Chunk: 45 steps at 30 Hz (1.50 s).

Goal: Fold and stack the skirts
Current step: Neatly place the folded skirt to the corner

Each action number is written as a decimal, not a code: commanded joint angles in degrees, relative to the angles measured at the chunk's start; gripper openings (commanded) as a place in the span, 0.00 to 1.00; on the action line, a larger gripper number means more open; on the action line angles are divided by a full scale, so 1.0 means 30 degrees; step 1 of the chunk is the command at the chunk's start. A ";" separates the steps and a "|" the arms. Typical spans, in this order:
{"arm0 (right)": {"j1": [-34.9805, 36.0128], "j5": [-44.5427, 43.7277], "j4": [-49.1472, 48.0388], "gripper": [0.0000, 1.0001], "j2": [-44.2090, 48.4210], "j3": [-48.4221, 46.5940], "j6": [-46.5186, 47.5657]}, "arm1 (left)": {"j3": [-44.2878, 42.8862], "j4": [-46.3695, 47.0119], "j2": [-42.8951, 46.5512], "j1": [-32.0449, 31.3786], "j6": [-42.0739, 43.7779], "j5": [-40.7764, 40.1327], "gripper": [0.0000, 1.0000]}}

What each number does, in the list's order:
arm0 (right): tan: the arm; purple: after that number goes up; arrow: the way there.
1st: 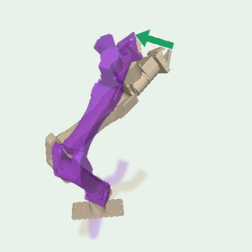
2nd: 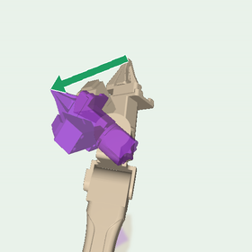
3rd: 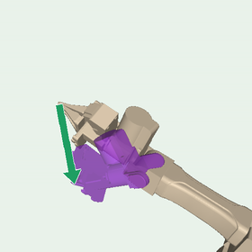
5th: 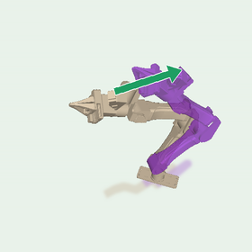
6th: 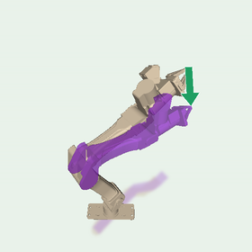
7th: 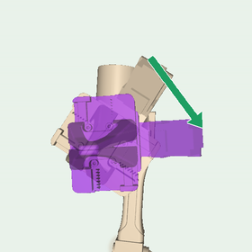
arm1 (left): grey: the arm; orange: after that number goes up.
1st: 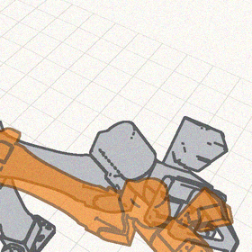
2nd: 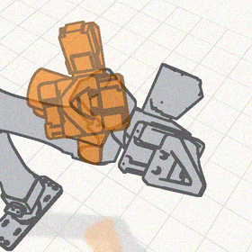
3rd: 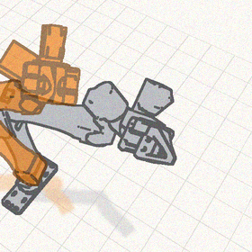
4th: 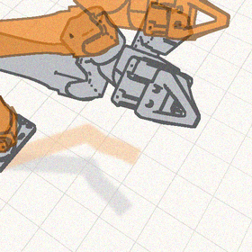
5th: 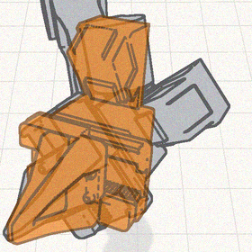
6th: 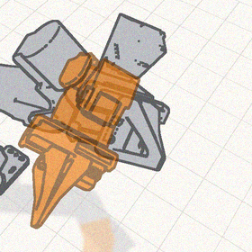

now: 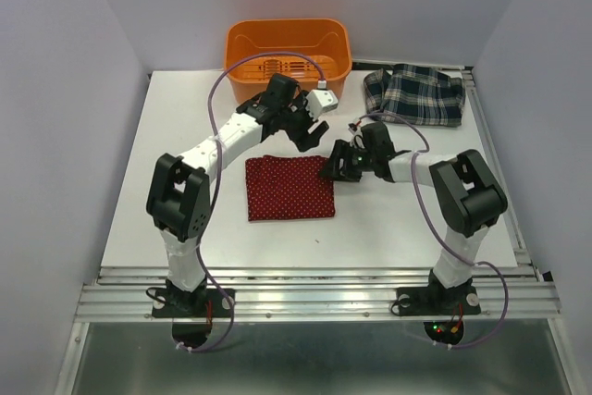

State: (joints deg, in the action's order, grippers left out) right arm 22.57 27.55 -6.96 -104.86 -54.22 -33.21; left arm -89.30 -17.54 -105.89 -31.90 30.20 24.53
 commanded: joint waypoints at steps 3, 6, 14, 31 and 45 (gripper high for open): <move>0.0036 -0.2678 0.0678 0.62 -0.2253 -0.2024 0.1106 | -0.5082 -0.3695 -0.3102 0.1809 0.1445 0.3739 0.83; 0.0036 -0.2767 0.0329 0.59 -0.2576 -0.2026 0.1780 | -0.7229 -0.6746 -0.4892 0.2254 0.3846 0.5970 0.98; 0.0036 -0.1832 -0.0637 0.32 -0.3309 -0.2173 0.3978 | -0.4339 -0.4350 -0.5222 0.2284 0.5167 0.6555 0.98; 0.1296 0.2357 -0.3510 0.01 -0.0848 -0.0971 0.9633 | 0.1786 0.2067 -0.2352 0.2460 0.5519 0.7202 0.98; 0.1501 0.4468 -0.2282 0.01 -0.0204 -0.2317 1.0836 | -0.0555 -0.2497 -0.3669 0.2723 0.8947 0.9340 0.98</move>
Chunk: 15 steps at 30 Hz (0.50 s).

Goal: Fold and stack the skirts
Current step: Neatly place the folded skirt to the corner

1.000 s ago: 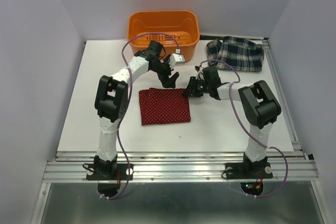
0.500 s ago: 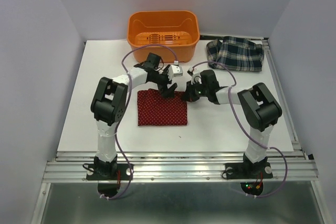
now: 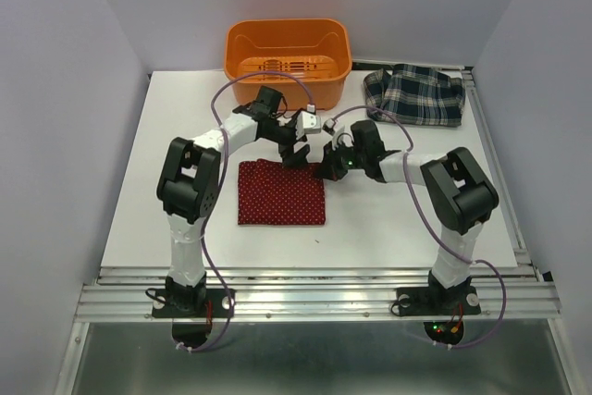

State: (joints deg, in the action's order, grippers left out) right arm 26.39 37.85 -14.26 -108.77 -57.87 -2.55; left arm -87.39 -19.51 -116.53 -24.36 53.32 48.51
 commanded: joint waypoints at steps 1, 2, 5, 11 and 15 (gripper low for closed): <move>0.0226 0.1211 0.0299 0.01 0.1246 -0.1160 0.1165 | -0.1626 -0.2862 -0.0382 0.0268 0.1733 0.1610 0.98; 0.0226 0.1358 0.0649 0.01 0.1305 -0.1305 0.1287 | -0.1891 -0.3453 -0.0588 0.0268 0.2202 0.1729 0.98; 0.0226 0.1623 0.0974 0.01 0.1423 -0.1511 0.1405 | -0.3180 -0.5327 -0.1437 0.0268 0.3666 0.1964 0.96; 0.0226 0.1740 0.1472 0.01 0.1453 -0.1805 0.1552 | -0.4179 -0.6858 -0.2172 0.0298 0.4288 0.1848 0.90; 0.0226 0.1740 0.1560 0.01 0.1394 -0.2010 0.1581 | -0.4910 -0.7793 -0.2640 0.0298 0.4726 0.1935 0.77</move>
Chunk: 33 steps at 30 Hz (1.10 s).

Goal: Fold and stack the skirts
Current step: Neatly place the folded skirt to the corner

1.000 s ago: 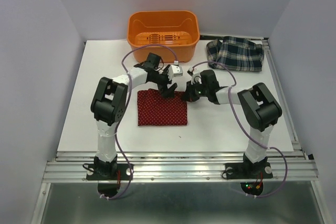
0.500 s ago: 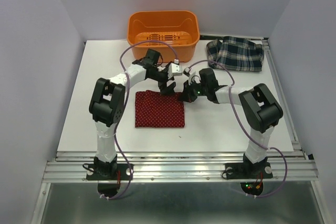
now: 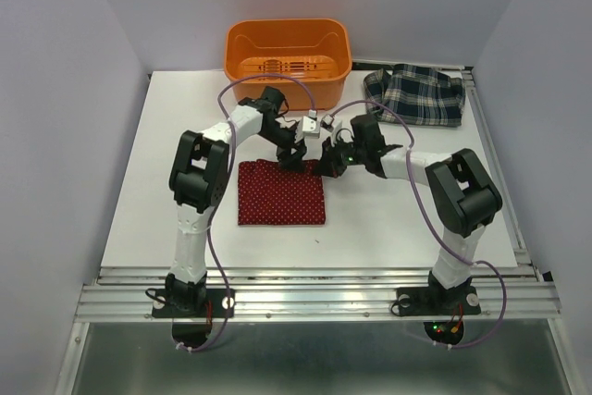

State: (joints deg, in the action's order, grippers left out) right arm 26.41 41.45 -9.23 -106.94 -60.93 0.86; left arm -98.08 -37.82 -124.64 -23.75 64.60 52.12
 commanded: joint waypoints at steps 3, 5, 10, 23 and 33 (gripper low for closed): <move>0.0219 0.0597 -0.0086 0.01 0.0782 -0.1107 0.0416 | -0.1466 -0.1981 0.0061 0.0123 0.1550 0.1084 0.59; 0.0219 0.0597 -0.0086 0.01 0.0724 -0.1195 0.0386 | -0.1524 -0.2244 0.0062 0.0094 0.1901 0.1230 0.58; 0.0219 0.0626 -0.0027 0.01 0.0636 -0.1605 0.0474 | -0.1992 -0.2860 -0.0318 0.0094 0.2051 0.1348 0.59; 0.0219 0.0657 0.0178 0.01 0.0576 -0.2074 0.0357 | -0.3164 -0.4470 -0.1109 0.0064 0.2666 0.1728 0.33; 0.0219 -0.1713 0.0295 0.73 0.1190 -0.0701 -0.2041 | -0.1936 -0.3536 -0.0232 0.0415 0.2666 0.2168 0.00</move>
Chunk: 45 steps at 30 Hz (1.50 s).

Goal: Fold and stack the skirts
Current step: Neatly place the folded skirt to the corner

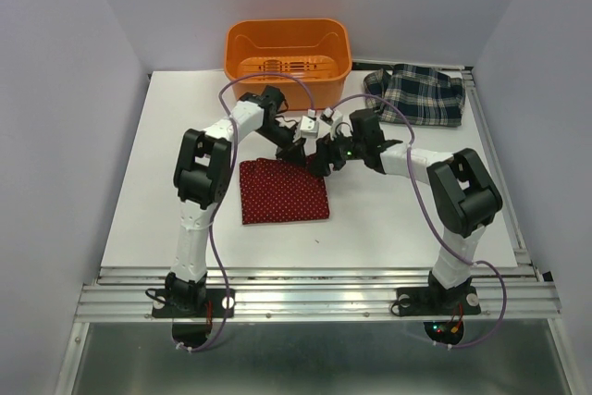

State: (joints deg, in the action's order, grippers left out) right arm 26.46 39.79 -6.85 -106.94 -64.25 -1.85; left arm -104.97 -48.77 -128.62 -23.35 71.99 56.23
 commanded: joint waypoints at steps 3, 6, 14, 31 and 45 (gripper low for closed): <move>0.0001 -0.1631 -0.0499 0.87 0.1513 0.0994 -0.1843 | 0.0769 0.0435 0.1387 0.0460 0.0438 0.1061 0.00; -0.0177 -0.1808 -0.0586 0.92 0.1923 0.1668 -0.2488 | 0.1676 0.1311 0.2089 0.0460 0.0643 0.1033 0.00; -0.0177 -0.0990 -0.4066 1.00 0.2042 0.4566 -0.5297 | 0.2909 0.2605 0.3262 0.0694 -0.0116 0.1793 0.00; 0.0232 -0.1014 -1.8486 0.99 -0.1152 0.8583 -1.4440 | 0.3671 0.6266 0.3995 0.1398 -0.3632 0.2468 0.00; 0.0233 -0.2277 -1.8400 0.50 -0.2529 0.7998 -1.4209 | 0.3407 0.6941 0.3674 0.1427 -0.4307 0.2410 0.00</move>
State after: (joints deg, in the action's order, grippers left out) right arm 26.57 34.72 -58.39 -114.08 -39.03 -44.99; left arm -94.45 -29.30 -120.57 -19.38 59.86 60.66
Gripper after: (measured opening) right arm 0.550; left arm 0.081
